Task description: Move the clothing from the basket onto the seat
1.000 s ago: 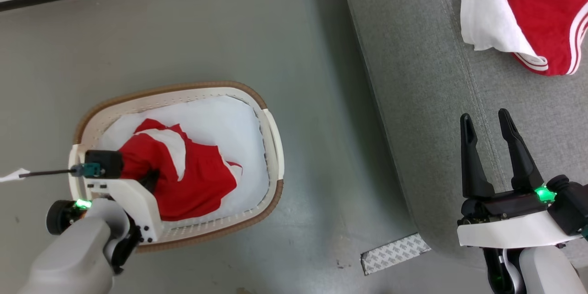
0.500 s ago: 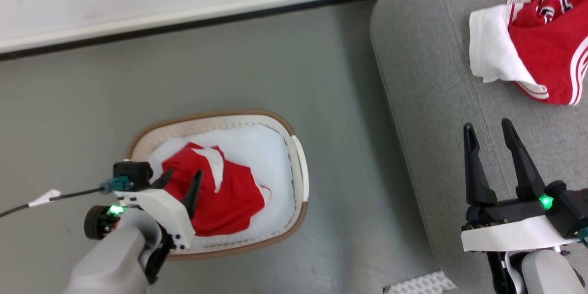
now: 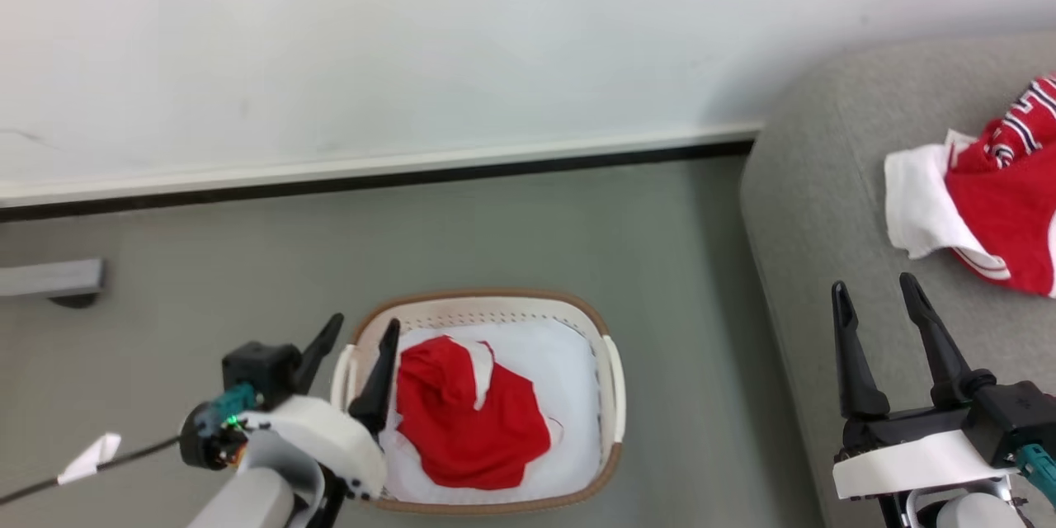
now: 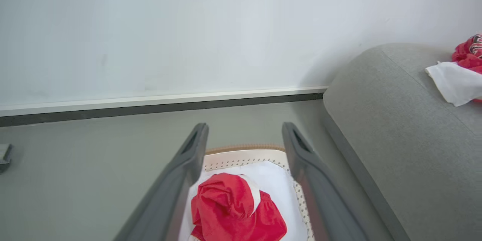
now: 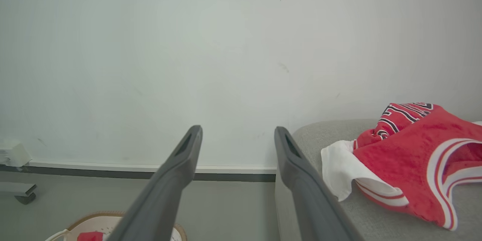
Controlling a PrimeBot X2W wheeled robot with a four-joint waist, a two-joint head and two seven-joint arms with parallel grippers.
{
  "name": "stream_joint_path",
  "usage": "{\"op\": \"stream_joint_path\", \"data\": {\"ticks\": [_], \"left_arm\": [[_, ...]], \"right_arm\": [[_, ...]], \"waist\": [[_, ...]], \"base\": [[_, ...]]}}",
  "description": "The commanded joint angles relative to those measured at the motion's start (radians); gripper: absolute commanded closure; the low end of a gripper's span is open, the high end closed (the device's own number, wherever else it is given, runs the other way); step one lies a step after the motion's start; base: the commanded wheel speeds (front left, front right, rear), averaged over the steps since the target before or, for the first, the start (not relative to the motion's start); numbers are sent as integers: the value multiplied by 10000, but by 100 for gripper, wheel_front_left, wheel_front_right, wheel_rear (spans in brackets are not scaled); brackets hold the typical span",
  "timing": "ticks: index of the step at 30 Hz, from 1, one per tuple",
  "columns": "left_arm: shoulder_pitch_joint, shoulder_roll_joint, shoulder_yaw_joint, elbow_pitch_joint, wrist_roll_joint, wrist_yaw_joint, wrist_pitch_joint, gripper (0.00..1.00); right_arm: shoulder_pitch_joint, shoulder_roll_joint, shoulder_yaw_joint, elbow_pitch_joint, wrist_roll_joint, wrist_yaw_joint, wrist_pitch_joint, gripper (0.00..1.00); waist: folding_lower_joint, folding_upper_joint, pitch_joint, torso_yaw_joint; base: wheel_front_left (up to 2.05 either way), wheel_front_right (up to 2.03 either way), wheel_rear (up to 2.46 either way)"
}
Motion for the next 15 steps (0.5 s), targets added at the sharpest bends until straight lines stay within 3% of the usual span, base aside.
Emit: {"op": "stream_joint_path", "data": {"ticks": [1, 15], "left_arm": [[448, 28, 226, -426, 360, 7, 0, 0], [3532, -549, 3469, -3836, 3053, -71, -3, 0]], "right_arm": [[115, -32, -17, 17, -118, -26, 3, 0], [660, -30, -44, 307, -342, -26, 3, 0]], "waist": [[2, 0, -465, 517], [2, 0, -1180, 1105]], "base": [[0, 0, 0], [0, 0, 0]]}}
